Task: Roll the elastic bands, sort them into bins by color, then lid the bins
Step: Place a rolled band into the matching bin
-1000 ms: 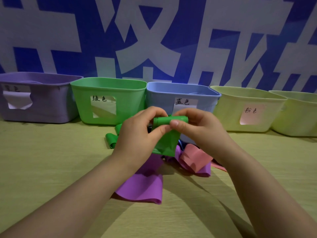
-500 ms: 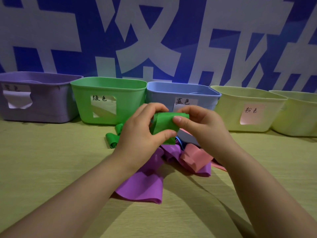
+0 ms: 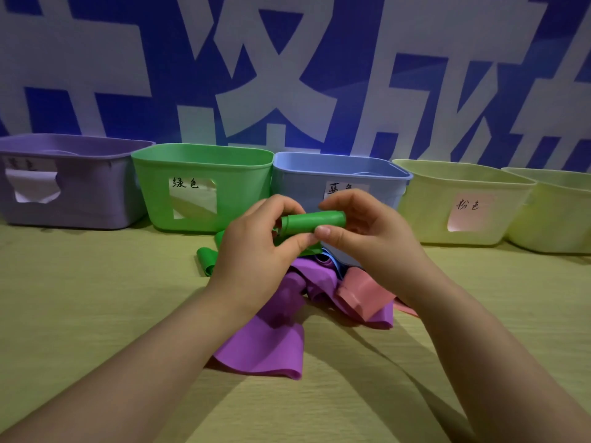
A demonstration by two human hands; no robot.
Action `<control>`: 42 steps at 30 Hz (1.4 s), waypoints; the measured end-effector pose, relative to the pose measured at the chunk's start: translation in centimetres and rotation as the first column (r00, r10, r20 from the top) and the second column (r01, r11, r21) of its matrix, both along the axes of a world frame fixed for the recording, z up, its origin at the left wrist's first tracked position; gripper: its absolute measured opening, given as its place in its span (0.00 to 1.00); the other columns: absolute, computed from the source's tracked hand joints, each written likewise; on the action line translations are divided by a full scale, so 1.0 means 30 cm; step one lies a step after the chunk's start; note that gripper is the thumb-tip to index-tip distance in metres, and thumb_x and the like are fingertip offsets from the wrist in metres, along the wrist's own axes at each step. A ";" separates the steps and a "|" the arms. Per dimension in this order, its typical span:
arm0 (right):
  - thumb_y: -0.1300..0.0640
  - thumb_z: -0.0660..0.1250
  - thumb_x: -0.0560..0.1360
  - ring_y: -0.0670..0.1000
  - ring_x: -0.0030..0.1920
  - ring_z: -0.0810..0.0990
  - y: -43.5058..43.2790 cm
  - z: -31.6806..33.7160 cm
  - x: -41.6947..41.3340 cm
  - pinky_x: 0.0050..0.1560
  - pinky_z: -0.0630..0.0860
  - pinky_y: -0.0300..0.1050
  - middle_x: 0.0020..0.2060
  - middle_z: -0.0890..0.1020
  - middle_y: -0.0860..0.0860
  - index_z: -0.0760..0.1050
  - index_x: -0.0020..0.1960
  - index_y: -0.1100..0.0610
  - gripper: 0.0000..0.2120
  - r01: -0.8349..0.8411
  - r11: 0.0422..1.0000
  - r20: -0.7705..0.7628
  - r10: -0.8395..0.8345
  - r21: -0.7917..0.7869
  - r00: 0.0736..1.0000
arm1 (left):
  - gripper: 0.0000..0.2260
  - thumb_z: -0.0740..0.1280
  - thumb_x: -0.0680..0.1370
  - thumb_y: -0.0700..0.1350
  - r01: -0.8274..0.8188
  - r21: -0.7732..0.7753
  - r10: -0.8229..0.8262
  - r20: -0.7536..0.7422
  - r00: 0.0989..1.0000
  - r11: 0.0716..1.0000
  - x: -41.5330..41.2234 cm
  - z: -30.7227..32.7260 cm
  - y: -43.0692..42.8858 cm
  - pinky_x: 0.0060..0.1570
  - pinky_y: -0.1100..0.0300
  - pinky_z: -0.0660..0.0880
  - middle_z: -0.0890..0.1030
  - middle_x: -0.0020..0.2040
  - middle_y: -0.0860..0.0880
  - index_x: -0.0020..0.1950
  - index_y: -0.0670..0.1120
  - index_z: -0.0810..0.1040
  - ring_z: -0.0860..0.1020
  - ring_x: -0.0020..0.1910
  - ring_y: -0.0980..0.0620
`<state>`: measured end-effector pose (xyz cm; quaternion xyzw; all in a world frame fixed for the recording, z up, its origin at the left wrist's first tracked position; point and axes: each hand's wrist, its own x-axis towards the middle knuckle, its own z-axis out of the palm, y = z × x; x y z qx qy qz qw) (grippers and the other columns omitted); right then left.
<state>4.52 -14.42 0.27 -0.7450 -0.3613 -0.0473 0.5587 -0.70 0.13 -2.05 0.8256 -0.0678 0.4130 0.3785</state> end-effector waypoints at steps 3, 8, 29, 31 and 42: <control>0.65 0.71 0.70 0.48 0.39 0.77 0.002 0.003 0.001 0.45 0.76 0.42 0.37 0.79 0.50 0.75 0.43 0.52 0.09 -0.025 0.999 -0.033 0.026 0.044 0.999 | 0.13 0.75 0.68 0.44 0.021 -0.008 -0.021 -0.001 1.000 1.000 0.003 -0.003 0.000 0.36 0.74 0.65 0.76 0.39 0.57 0.43 0.54 0.72 0.73 0.38 0.63; 0.64 0.65 0.74 0.39 0.30 0.75 -0.002 0.010 -0.005 0.36 0.72 0.28 0.28 0.78 0.46 0.76 0.41 0.57 0.05 -0.082 0.990 -0.141 0.098 0.117 0.985 | 0.17 0.76 0.66 0.44 0.036 -0.016 -0.035 0.033 0.999 0.999 -0.009 0.003 -0.007 0.38 0.75 0.66 0.76 0.38 0.59 0.43 0.57 0.70 0.73 0.38 0.66; 0.37 0.60 0.71 0.54 0.37 0.72 -0.012 -0.001 -0.003 0.46 0.68 0.46 0.33 0.76 0.62 0.76 0.38 0.69 0.32 -0.174 0.978 -0.320 0.129 -0.118 0.939 | 0.19 0.71 0.61 0.62 0.138 0.043 -0.142 0.094 0.985 0.989 -0.025 0.006 0.001 0.28 0.68 0.62 0.72 0.28 0.51 0.36 0.49 0.70 0.67 0.28 0.58; 0.40 0.59 0.75 0.49 0.34 0.74 -0.010 0.000 -0.009 0.42 0.71 0.36 0.30 0.77 0.55 0.77 0.34 0.61 0.26 -0.181 0.976 -0.325 0.133 -0.124 0.936 | 0.20 0.70 0.61 0.62 0.113 0.055 -0.119 0.114 0.986 0.992 -0.024 0.004 0.003 0.27 0.68 0.60 0.69 0.26 0.52 0.35 0.48 0.70 0.65 0.27 0.59; 0.55 0.68 0.66 0.43 0.38 0.76 -0.013 -0.002 -0.010 0.42 0.73 0.33 0.34 0.80 0.46 0.76 0.41 0.56 0.06 -0.272 0.956 -0.217 0.290 0.108 0.932 | 0.21 0.69 0.61 0.65 0.037 0.041 -0.043 0.136 0.990 0.998 -0.020 0.004 0.009 0.27 0.69 0.59 0.68 0.26 0.53 0.34 0.48 0.68 0.65 0.27 0.59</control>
